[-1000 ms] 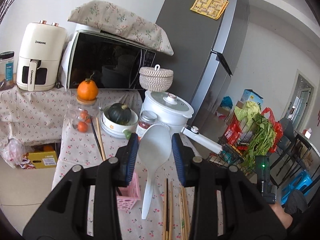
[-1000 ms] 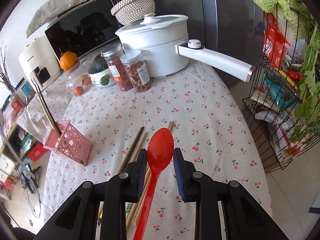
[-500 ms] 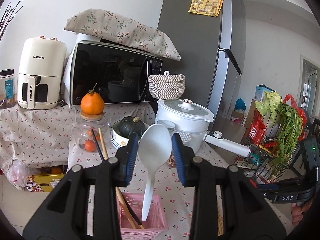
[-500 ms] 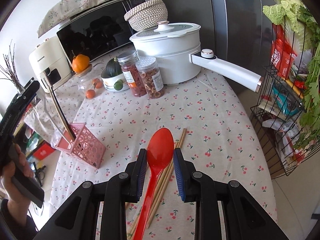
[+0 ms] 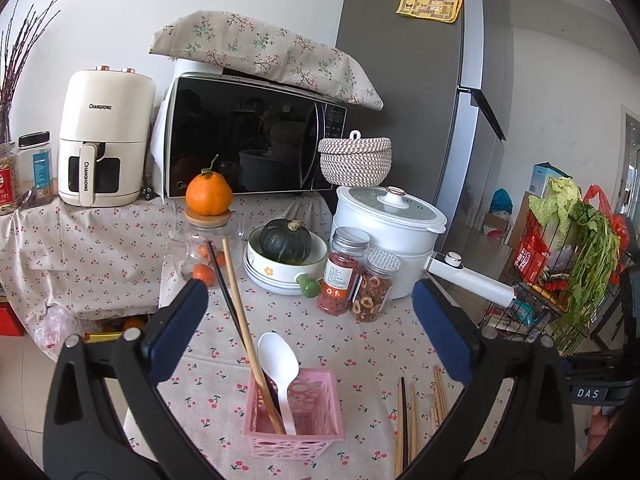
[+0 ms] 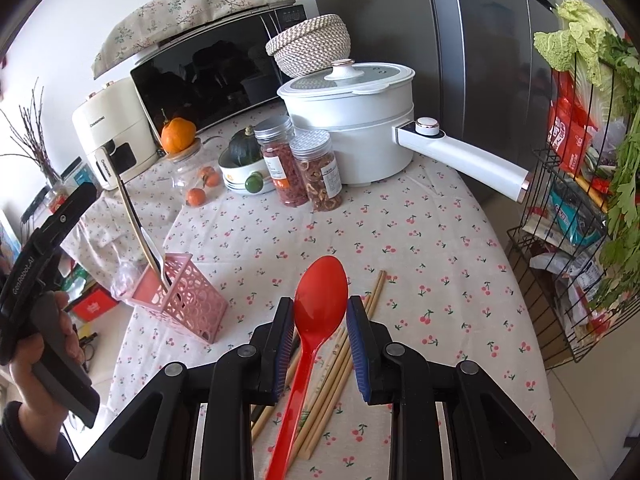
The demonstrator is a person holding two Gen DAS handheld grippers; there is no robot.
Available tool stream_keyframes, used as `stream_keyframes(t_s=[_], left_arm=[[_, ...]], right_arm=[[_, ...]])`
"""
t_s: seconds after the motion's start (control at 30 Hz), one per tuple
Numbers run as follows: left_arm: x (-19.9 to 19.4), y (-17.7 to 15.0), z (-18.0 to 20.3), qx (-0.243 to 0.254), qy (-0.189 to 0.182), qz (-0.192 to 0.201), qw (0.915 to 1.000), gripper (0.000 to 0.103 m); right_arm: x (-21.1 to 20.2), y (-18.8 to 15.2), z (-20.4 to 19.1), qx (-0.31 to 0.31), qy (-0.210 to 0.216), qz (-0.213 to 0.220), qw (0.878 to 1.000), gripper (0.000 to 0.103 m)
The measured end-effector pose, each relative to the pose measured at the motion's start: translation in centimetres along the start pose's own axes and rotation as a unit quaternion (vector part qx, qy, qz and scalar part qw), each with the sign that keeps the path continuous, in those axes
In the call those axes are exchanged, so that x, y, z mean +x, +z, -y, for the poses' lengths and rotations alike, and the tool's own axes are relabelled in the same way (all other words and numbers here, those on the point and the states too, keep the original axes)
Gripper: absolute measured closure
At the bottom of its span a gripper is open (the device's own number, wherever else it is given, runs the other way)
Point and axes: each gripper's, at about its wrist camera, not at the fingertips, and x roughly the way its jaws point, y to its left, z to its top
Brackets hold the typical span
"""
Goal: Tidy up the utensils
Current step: 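Lower the white spoon into the pink holder and open the left gripper, then carry the red spoon into the pink holder and open the right gripper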
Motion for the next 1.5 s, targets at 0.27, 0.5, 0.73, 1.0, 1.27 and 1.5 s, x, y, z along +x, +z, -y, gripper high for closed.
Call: stream_keyframes(t_s=[0.27, 0.5, 0.73, 1.0, 1.27, 1.5], left_arm=[[-0.4, -0.6, 0.3, 0.002, 0.013, -0.046, 0.9989, 0.001], [-1.9, -1.2, -1.4, -0.019, 0.041, -0.114, 0.9925, 0.001], [-2.7, -2.9, -4.2, -0.014, 0.111, -0.183, 0.9767, 0.001], [-2.8, -4.9, -7.2, -0.006, 0.134, -0.241, 0.9612, 0.001], [-3.3, -4.9, -7.8, -0.009, 0.117, -0.253, 0.9604, 0.001], [-3.0, -4.8, -8.1, -0.013, 0.107, -0.259, 0.9599, 0.001]], right_arm=[[-0.4, 0.5, -0.6, 0.006, 0.002, 0.016, 1.0, 0.076], [-1.4, 1.5, -2.5, 0.008, 0.015, 0.06, 0.998, 0.076], [-2.3, 2.7, -6.5, 0.003, 0.034, 0.133, 0.991, 0.076], [-1.4, 3.3, -11.7, -0.011, 0.024, 0.215, 0.976, 0.076], [-0.5, 4.4, -15.9, -0.036, -0.038, 0.306, 0.951, 0.076], [2.0, 4.0, -18.0, -0.071, -0.086, 0.337, 0.935, 0.076]])
